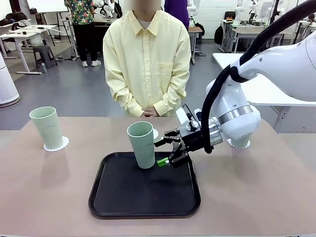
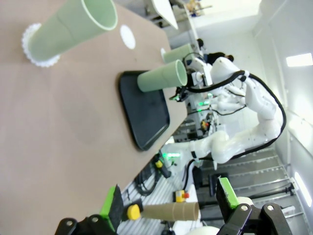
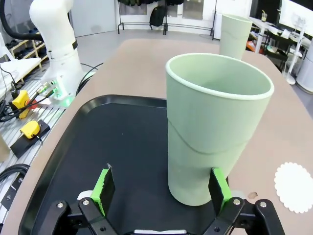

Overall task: Place coasters on the table and set cups on them.
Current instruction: Take one Reusable plastic cup from the Flat Tray and place it on a coaster set by the human.

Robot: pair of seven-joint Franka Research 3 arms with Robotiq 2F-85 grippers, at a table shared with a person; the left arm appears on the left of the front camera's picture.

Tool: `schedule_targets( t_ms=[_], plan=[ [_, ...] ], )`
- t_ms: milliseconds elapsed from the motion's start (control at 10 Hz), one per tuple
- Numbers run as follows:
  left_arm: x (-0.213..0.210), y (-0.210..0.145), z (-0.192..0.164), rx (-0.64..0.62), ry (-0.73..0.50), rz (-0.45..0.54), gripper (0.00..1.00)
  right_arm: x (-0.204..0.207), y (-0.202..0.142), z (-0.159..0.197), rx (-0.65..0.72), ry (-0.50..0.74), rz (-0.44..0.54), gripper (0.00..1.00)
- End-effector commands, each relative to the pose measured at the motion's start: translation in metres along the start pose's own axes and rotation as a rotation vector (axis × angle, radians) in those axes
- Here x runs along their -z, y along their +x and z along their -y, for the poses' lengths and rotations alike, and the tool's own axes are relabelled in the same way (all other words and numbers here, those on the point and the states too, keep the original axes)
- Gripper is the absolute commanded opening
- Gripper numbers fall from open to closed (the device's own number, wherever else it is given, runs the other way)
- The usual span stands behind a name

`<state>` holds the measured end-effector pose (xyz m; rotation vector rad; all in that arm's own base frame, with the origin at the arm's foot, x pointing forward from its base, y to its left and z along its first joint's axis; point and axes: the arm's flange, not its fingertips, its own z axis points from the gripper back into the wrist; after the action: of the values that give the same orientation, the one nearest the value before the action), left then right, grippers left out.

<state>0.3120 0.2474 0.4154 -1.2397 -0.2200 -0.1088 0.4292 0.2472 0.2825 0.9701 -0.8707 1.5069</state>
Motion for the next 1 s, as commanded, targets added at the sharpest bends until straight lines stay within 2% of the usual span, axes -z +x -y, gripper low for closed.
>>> schedule_targets(
  t_ms=[0,300,900],
  plan=[
    [-0.002,-0.002,0.001,0.001,-0.001,-0.002,1.0,0.004,-0.004,0.005,-0.005,-0.019,0.03,1.0],
    [-0.002,-0.002,0.001,0.001,-0.001,-0.002,1.0,-0.001,-0.011,0.01,0.037,-0.052,0.049,1.0],
    [-0.002,-0.002,0.001,0.001,-0.001,-0.002,1.0,0.005,-0.015,0.019,0.006,-0.043,0.114,1.0]
  ],
)
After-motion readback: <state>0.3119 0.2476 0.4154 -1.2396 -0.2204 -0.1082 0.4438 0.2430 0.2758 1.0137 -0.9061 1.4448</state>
